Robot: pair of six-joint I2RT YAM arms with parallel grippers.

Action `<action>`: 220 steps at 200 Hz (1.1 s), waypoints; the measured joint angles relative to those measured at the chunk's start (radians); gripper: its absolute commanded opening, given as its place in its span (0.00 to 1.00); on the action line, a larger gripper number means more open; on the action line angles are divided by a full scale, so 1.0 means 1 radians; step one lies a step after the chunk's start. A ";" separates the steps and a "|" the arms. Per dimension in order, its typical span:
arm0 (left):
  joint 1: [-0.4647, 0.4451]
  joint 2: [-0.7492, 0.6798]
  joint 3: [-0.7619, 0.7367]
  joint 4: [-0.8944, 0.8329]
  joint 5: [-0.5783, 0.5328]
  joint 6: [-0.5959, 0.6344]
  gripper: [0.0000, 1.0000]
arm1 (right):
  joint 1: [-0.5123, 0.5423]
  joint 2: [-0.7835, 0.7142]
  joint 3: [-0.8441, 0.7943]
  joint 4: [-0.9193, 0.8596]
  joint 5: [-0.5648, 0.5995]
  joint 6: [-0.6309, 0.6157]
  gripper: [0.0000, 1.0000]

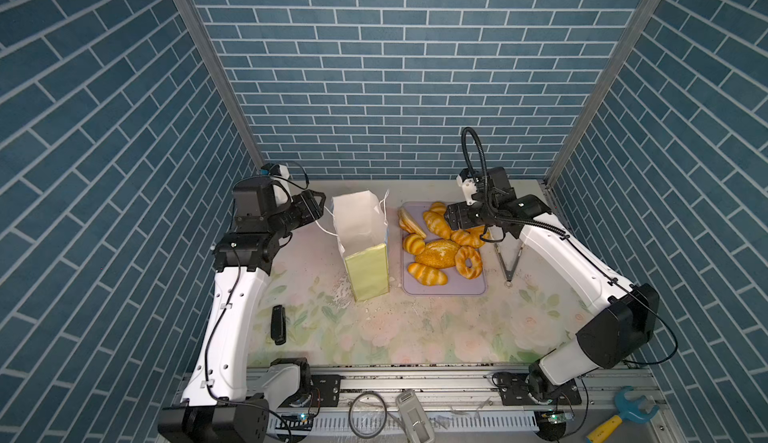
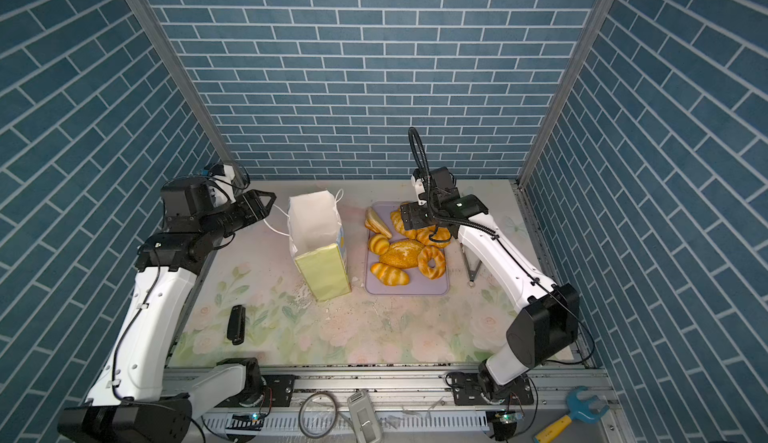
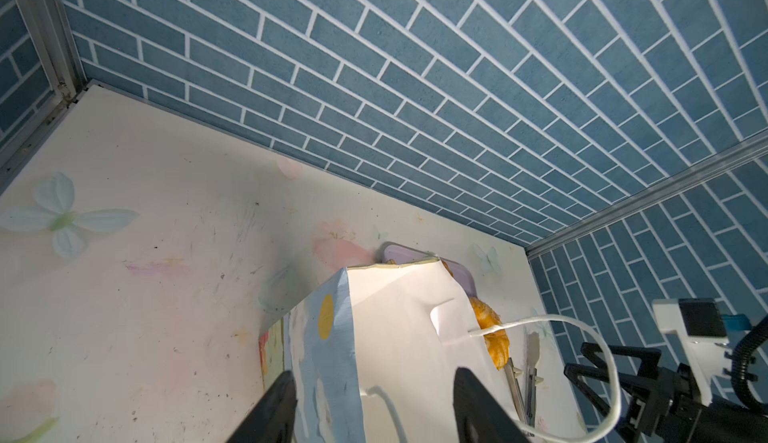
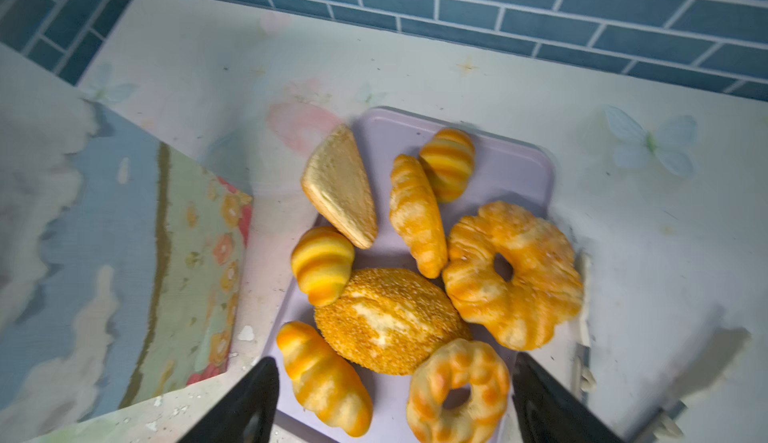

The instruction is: Place the fake bread into the paper bag

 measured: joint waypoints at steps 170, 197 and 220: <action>0.000 -0.028 0.003 0.000 0.084 0.114 0.72 | -0.371 -0.097 -0.552 -0.014 0.068 0.145 0.89; 0.000 -0.043 0.001 0.016 0.113 0.075 0.72 | -0.383 -0.014 -0.552 0.019 0.052 0.138 0.86; 0.000 -0.059 -0.003 0.021 0.124 0.055 0.72 | -0.396 0.028 -0.551 0.047 0.044 0.135 0.84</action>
